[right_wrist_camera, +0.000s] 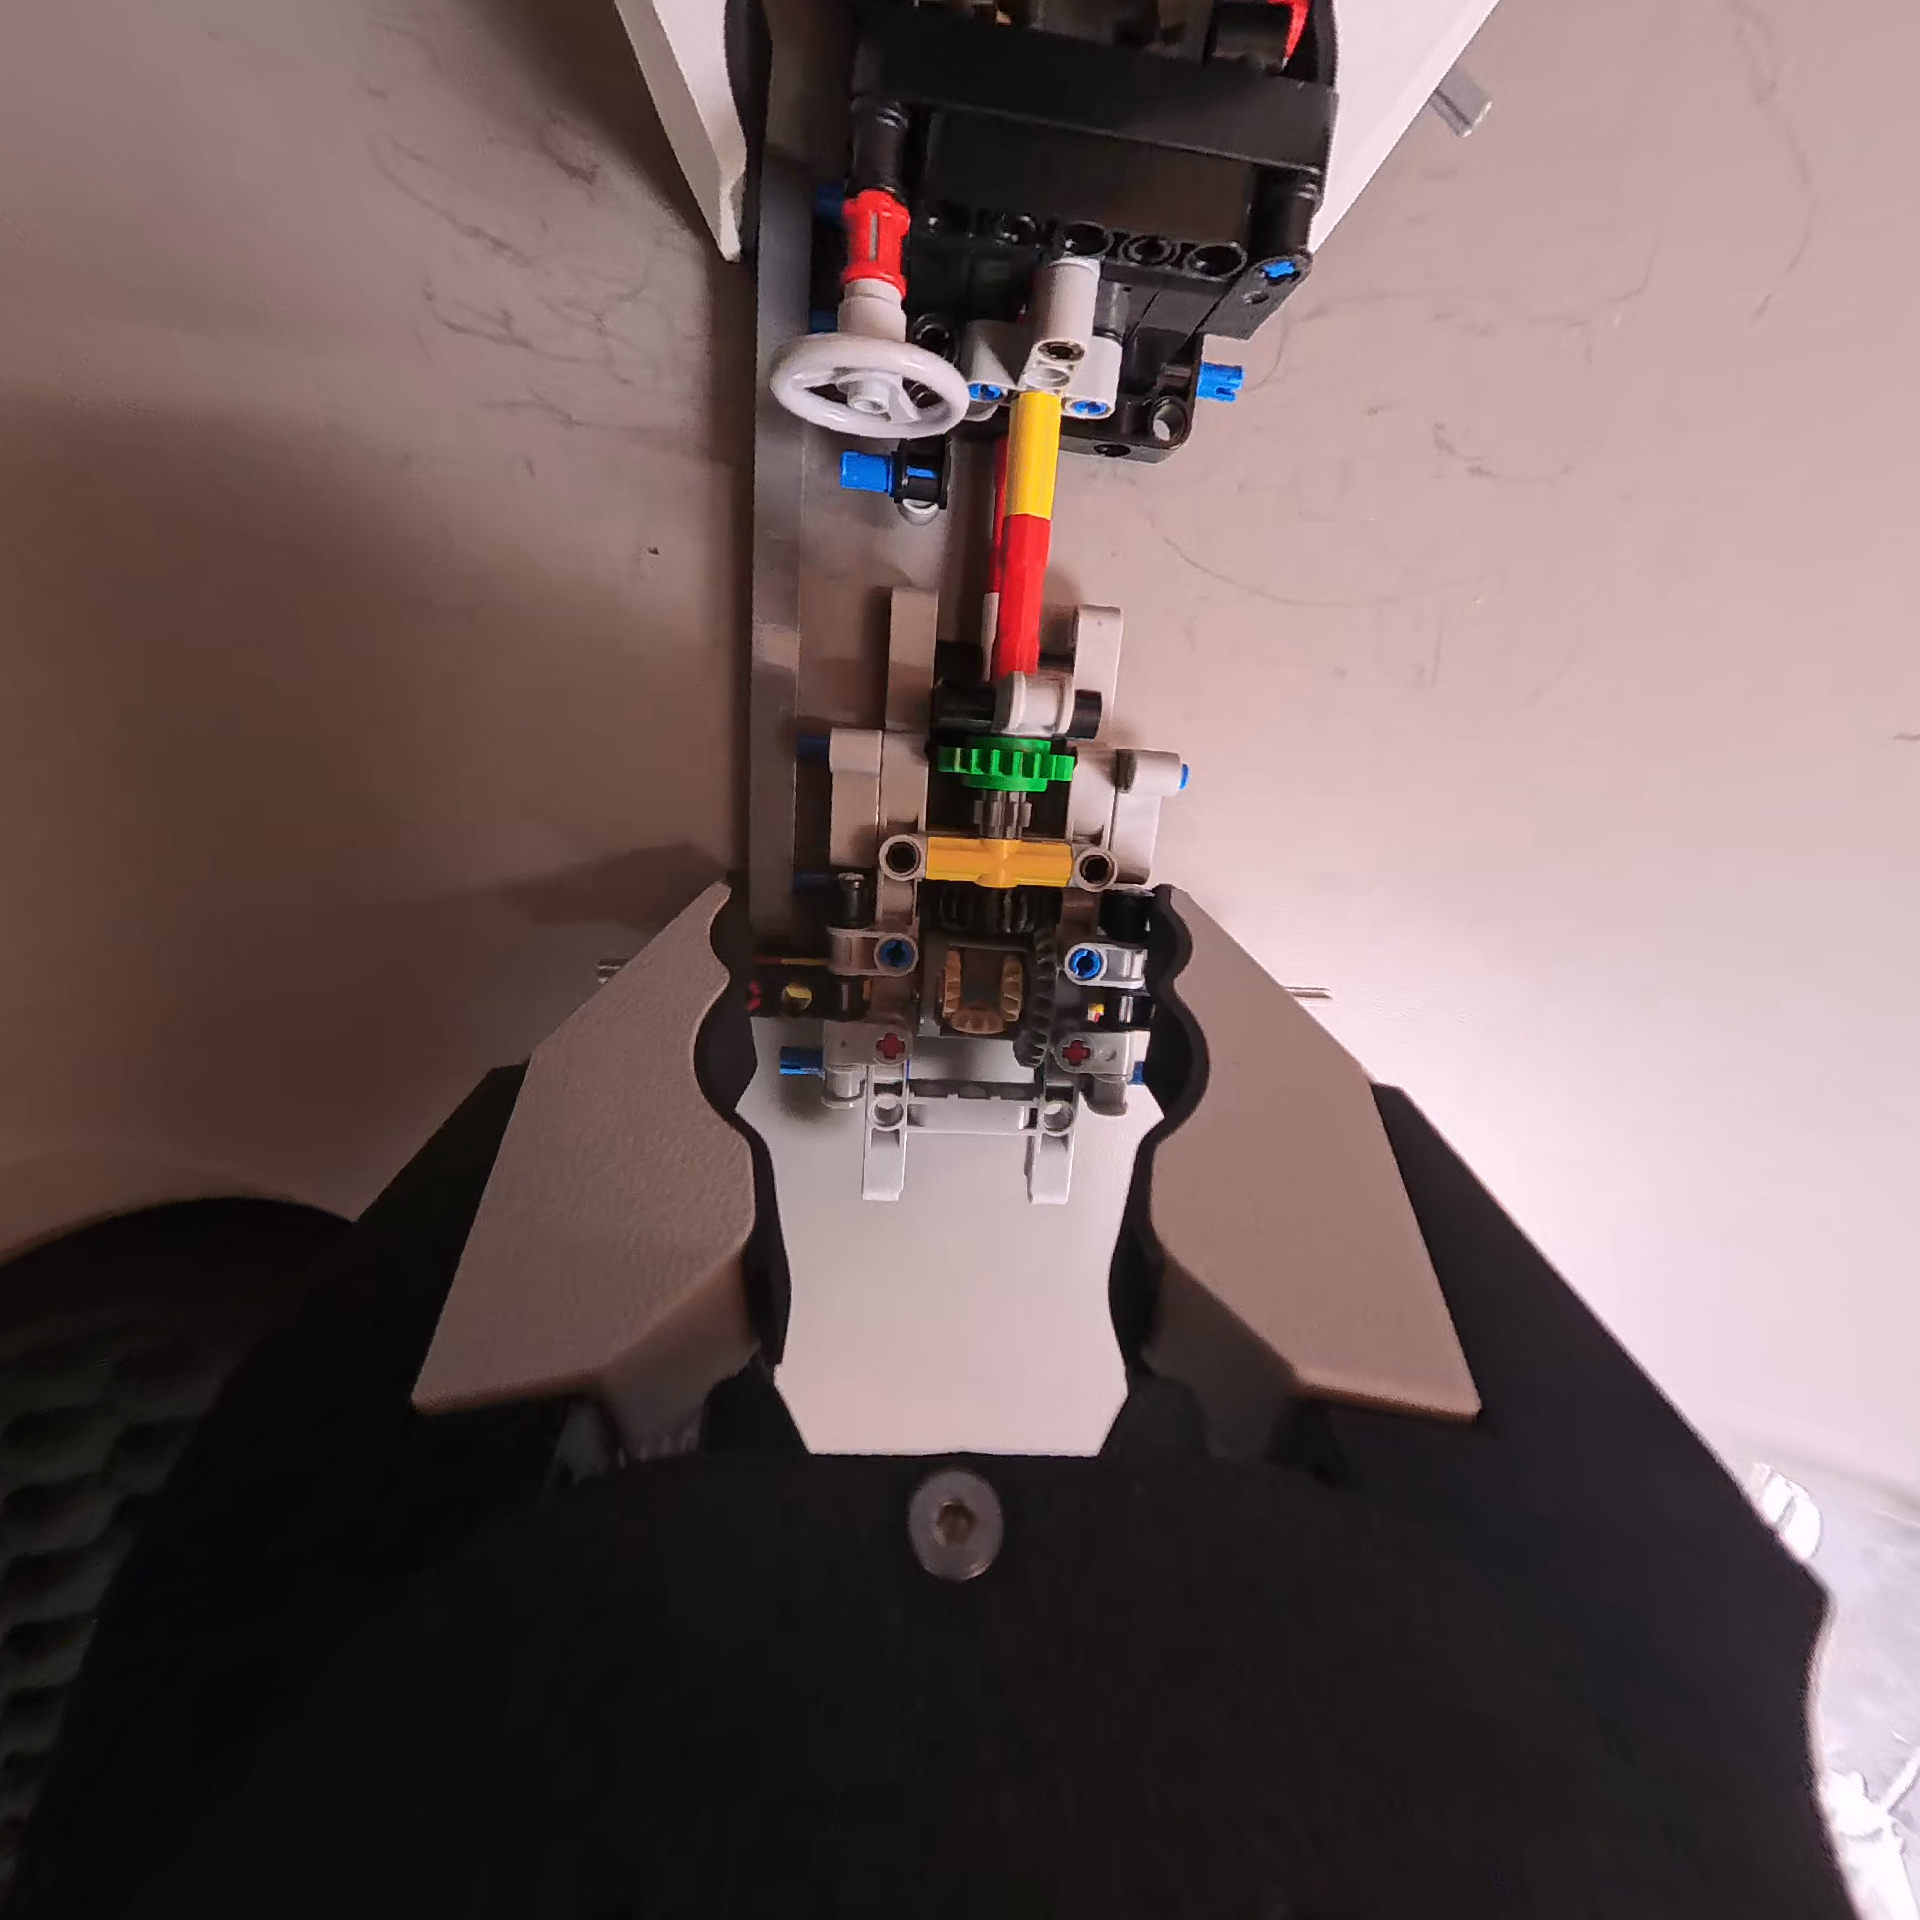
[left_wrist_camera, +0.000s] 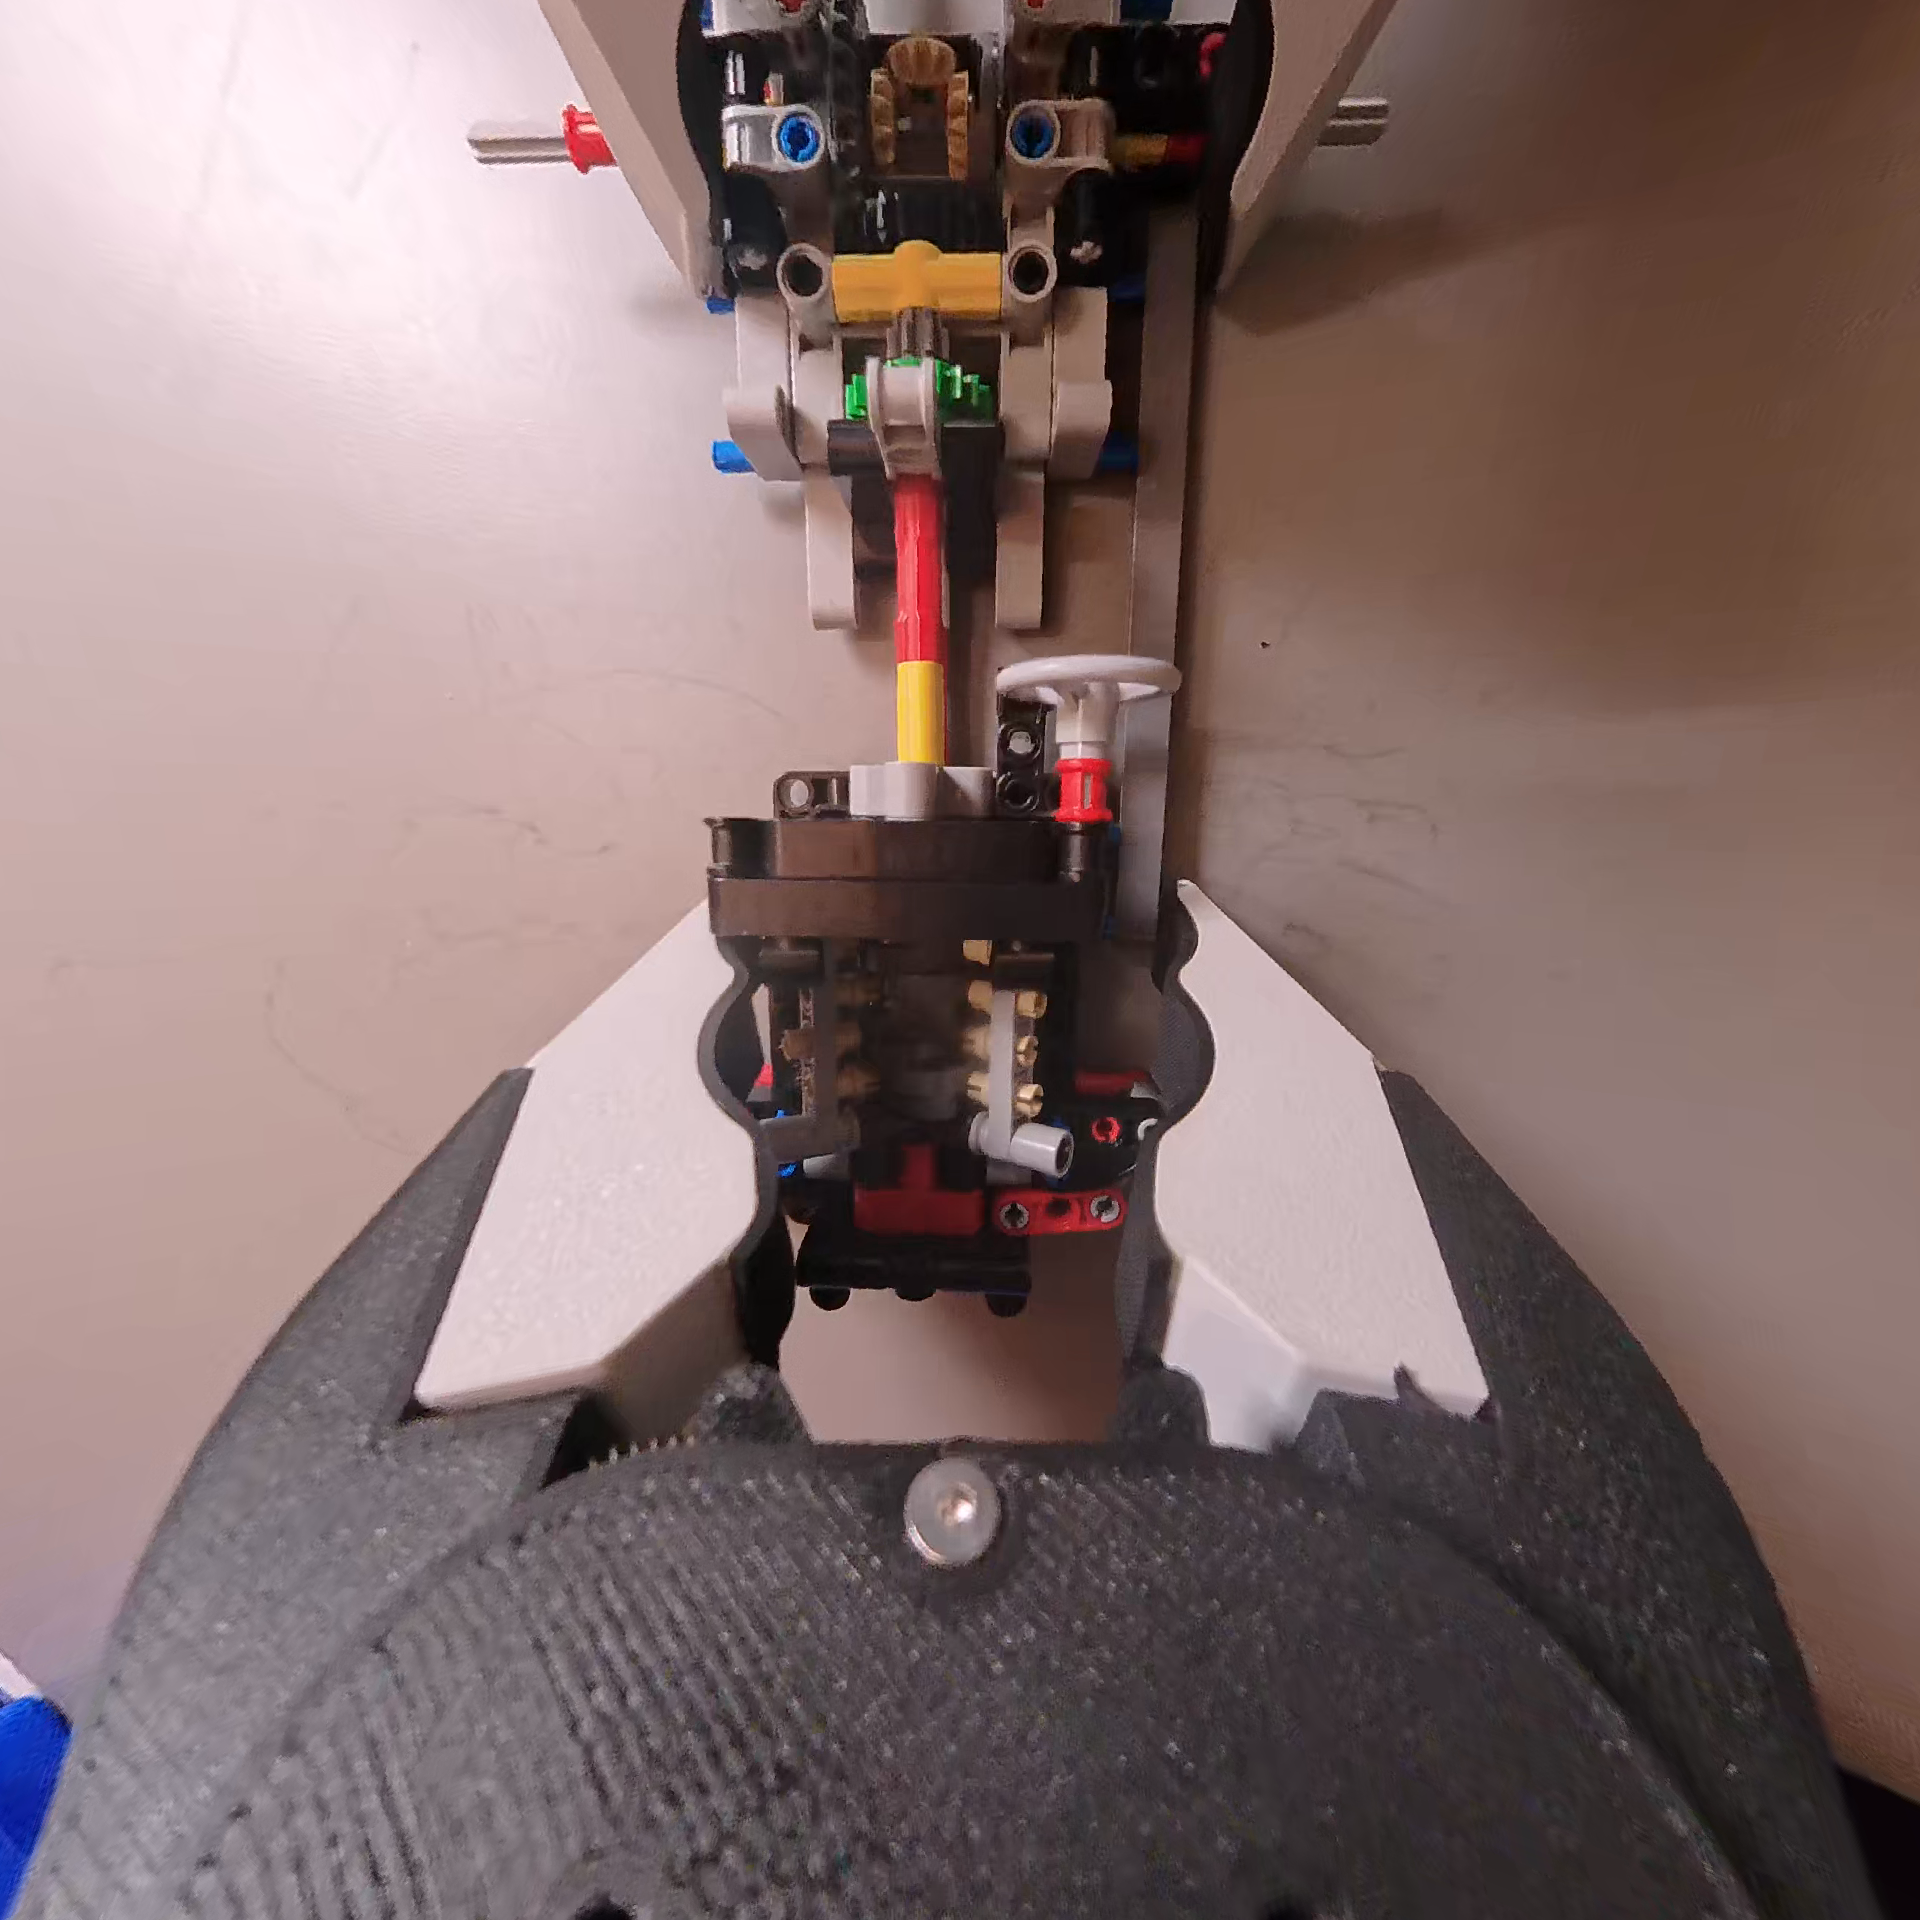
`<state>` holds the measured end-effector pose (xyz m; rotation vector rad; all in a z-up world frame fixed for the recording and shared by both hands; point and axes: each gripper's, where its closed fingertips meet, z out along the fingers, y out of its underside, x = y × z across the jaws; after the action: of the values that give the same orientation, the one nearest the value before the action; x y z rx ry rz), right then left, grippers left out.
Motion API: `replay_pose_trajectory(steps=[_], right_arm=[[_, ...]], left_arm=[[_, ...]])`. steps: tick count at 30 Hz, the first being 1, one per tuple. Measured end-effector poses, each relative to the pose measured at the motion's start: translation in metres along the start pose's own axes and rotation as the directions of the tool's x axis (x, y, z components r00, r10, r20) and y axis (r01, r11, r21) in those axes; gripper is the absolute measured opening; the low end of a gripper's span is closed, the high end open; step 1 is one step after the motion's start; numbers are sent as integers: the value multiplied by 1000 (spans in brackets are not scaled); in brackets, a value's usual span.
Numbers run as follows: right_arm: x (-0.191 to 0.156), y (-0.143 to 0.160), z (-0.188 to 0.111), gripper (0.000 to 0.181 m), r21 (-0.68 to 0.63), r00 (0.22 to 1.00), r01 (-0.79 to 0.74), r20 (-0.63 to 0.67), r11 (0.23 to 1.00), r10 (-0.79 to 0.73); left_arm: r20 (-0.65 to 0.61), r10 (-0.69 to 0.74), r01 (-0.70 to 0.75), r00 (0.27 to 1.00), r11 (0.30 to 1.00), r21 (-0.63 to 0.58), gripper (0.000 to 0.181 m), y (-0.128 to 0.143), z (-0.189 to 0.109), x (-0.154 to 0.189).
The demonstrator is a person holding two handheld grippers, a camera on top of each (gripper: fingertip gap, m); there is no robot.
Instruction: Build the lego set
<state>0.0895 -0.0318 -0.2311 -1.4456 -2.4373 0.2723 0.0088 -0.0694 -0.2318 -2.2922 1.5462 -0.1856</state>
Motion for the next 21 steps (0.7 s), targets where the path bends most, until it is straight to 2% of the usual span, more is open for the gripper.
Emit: replay_pose_trajectory(steps=[10,14,18,21], right_arm=[[-1,-4,1,73,70,999,-47,-12,996,48],[0,-4,1,73,86,997,-79,-9,993,80],[0,-3,2,73,85,996,-94,1,992,94],[0,-3,2,74,82,996,-89,8,993,89]], left_arm=[[43,25,-27,999,998,53,74,-1,-2,1],[57,42,-45,997,998,46,76,-1,-2,0],[52,36,-36,998,999,2,90,6,-4,-3],[35,23,-22,999,1000,-16,85,7,-4,-3]])
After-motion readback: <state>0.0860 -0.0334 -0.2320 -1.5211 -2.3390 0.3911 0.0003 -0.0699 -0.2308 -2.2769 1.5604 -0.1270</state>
